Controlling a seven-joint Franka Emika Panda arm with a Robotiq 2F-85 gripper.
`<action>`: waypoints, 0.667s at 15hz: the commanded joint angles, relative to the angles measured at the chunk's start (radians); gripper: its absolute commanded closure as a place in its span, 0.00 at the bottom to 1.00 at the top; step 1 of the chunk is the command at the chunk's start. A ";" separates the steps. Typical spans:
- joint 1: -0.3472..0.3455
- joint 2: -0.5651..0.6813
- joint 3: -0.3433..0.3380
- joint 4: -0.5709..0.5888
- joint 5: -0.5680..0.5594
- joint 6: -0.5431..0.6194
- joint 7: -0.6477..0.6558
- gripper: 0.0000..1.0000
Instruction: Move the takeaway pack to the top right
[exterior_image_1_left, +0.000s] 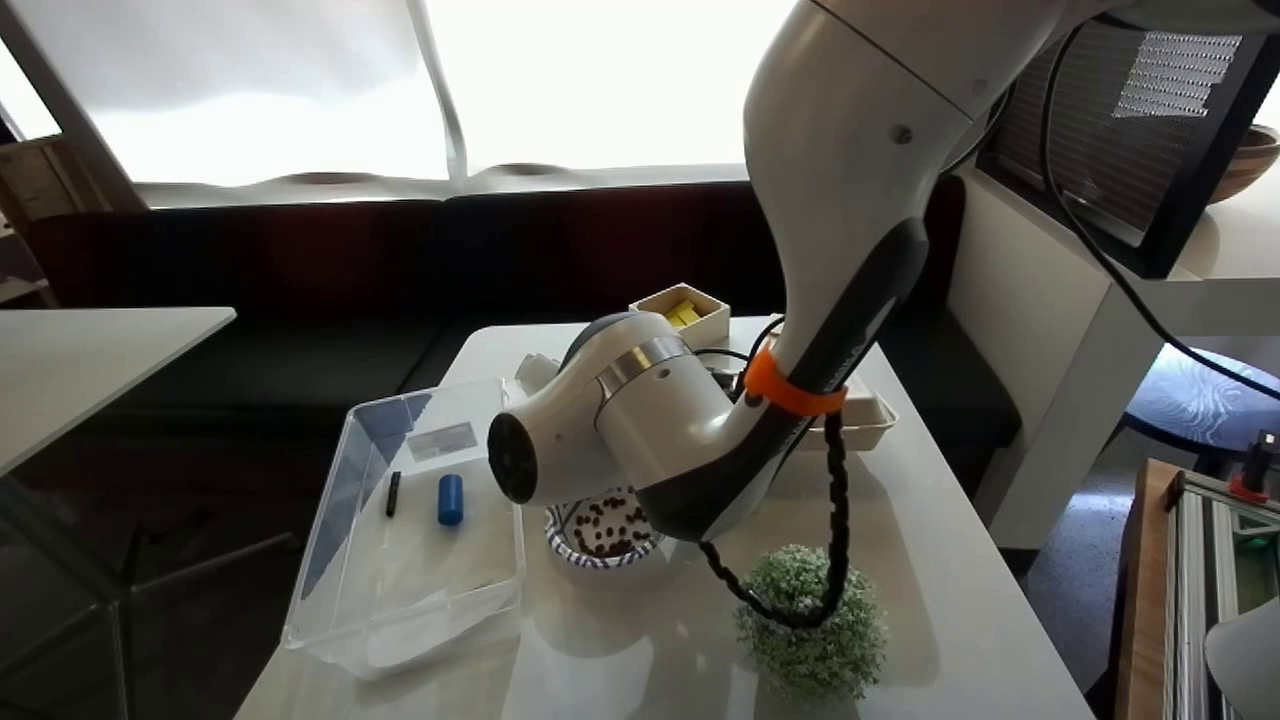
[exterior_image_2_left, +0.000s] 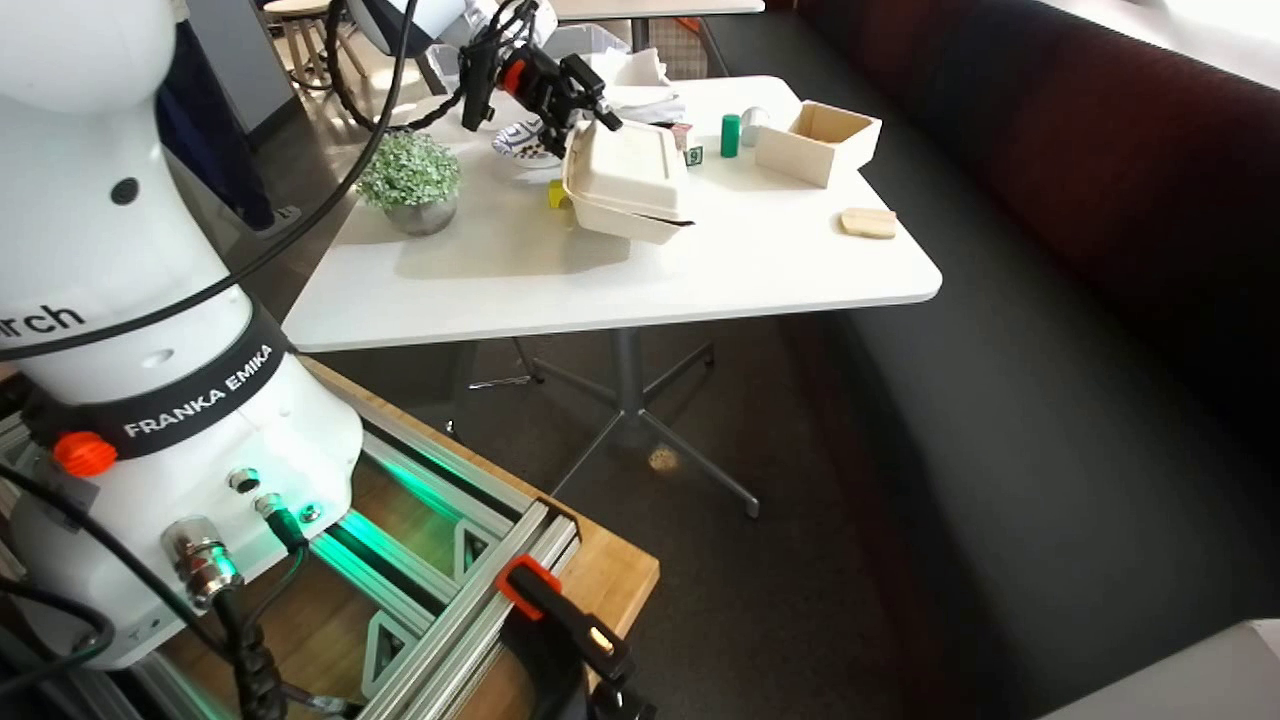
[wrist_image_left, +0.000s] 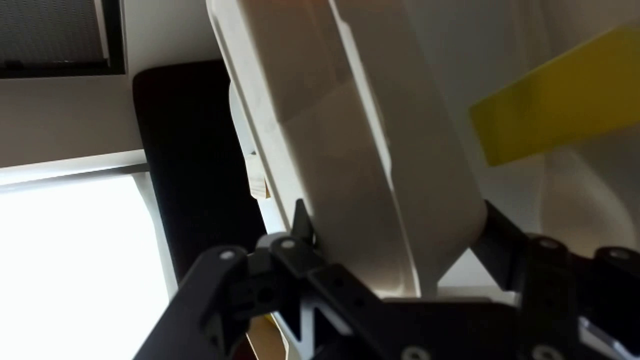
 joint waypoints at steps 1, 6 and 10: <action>0.026 -0.010 0.006 0.000 -0.010 -0.089 0.042 0.48; 0.033 -0.062 0.019 -0.030 -0.025 -0.174 0.123 0.48; 0.012 -0.123 0.023 -0.092 -0.129 -0.135 0.115 0.48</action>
